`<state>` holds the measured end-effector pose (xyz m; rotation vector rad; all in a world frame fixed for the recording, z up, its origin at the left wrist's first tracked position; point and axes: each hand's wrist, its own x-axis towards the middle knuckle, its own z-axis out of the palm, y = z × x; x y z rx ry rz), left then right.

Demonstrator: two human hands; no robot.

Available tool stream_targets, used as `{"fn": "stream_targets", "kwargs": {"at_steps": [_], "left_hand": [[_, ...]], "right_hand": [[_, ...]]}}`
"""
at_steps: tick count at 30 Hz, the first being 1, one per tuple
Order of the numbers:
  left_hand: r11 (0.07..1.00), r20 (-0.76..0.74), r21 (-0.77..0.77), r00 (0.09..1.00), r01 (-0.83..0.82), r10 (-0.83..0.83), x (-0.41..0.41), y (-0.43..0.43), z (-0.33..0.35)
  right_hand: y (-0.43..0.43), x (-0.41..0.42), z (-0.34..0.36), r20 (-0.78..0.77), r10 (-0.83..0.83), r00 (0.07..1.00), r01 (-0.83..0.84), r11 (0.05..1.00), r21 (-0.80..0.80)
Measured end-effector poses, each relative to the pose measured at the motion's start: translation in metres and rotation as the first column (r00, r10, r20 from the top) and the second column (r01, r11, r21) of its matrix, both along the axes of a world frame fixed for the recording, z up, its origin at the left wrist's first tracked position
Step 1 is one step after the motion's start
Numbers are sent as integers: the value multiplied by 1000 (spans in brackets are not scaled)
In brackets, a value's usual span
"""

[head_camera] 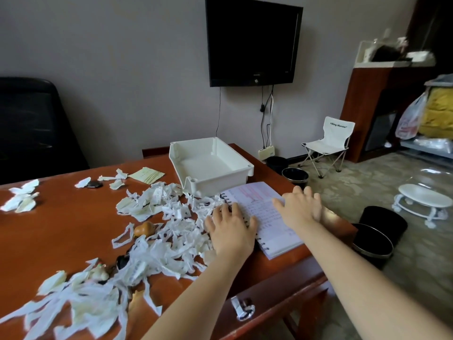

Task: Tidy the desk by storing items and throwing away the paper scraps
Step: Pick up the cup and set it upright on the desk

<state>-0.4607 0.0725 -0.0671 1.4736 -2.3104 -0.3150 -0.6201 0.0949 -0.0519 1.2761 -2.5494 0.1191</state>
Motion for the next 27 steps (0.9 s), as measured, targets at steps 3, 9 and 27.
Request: {"fn": "stream_targets", "kwargs": {"at_steps": [3,9,27], "left_hand": [[1000,77,-13,997,22,-21,1,-2,6],[964,209,-40,945,264,-250,9,-14,51],[940,354,35,876,338,-328,244,-10,168]], "right_hand": [[2,4,8,-61,64,996,-64,998,3],[7,34,35,-7,181,983,-181,983,-25],[12,235,146,392,598,700,-636,771,-39]]}}
